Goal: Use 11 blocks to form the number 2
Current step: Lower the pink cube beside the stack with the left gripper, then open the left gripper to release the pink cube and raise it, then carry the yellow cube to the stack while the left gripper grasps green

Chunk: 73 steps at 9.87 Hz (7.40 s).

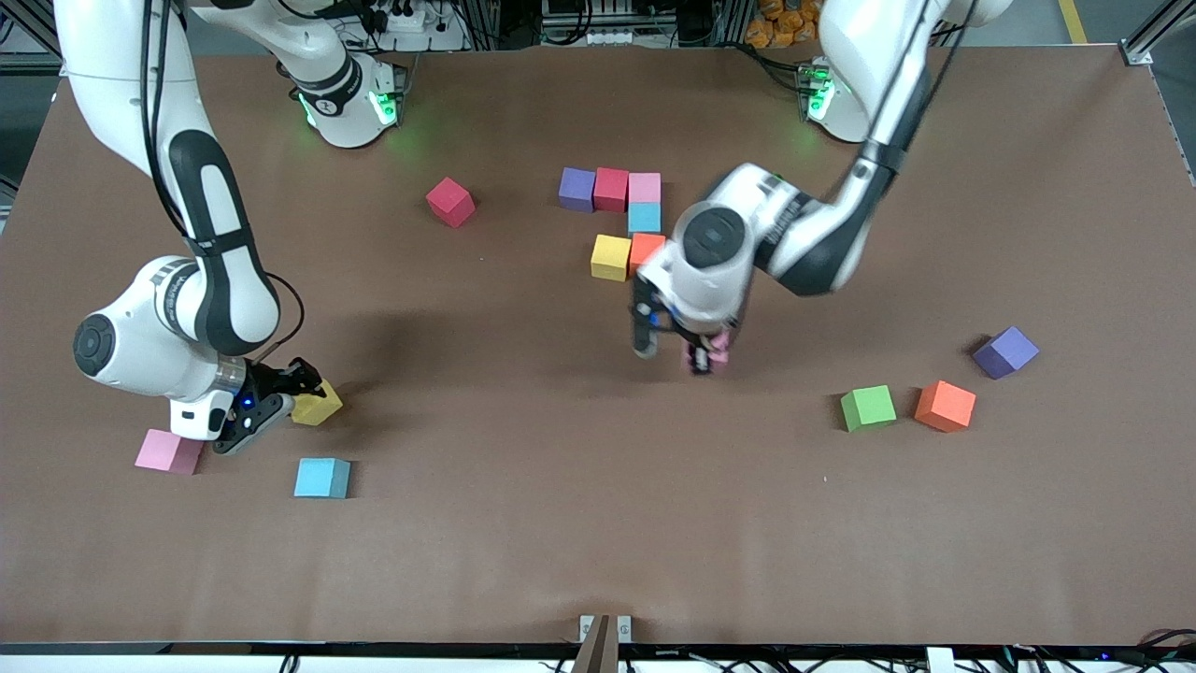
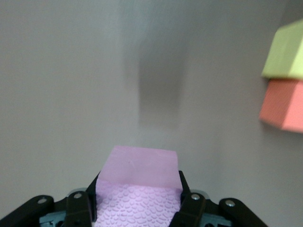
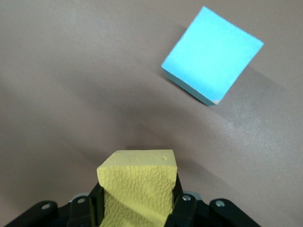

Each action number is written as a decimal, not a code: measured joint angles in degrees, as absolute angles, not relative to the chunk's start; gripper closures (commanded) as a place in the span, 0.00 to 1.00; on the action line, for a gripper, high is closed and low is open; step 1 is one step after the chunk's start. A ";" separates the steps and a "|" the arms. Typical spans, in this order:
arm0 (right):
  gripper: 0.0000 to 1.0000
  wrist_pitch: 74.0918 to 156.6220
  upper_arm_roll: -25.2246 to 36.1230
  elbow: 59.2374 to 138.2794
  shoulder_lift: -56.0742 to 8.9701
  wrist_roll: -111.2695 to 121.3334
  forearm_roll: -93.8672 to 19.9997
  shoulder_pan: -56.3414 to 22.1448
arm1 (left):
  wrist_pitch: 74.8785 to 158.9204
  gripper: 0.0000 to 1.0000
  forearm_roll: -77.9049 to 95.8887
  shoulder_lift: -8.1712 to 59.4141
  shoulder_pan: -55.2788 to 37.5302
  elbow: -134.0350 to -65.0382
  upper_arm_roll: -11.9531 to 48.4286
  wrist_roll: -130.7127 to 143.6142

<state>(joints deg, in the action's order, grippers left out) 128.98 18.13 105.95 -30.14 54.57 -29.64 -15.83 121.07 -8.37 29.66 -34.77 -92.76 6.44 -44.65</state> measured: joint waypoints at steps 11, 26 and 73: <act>0.81 126.25 18.11 105.95 -29.20 35.26 -29.64 -21.82 | 120.94 1.00 -8.86 33.60 -41.39 -92.40 17.67 -22.21; 0.81 126.07 18.45 106.20 -29.21 35.17 -29.64 -21.68 | 124.67 1.00 -11.04 40.08 -49.41 -89.82 15.05 -22.17; 0.81 123.03 17.94 105.98 -25.39 -0.42 -29.65 -36.91 | 108.41 0.00 -2.28 23.26 -18.41 -85.23 11.58 -5.19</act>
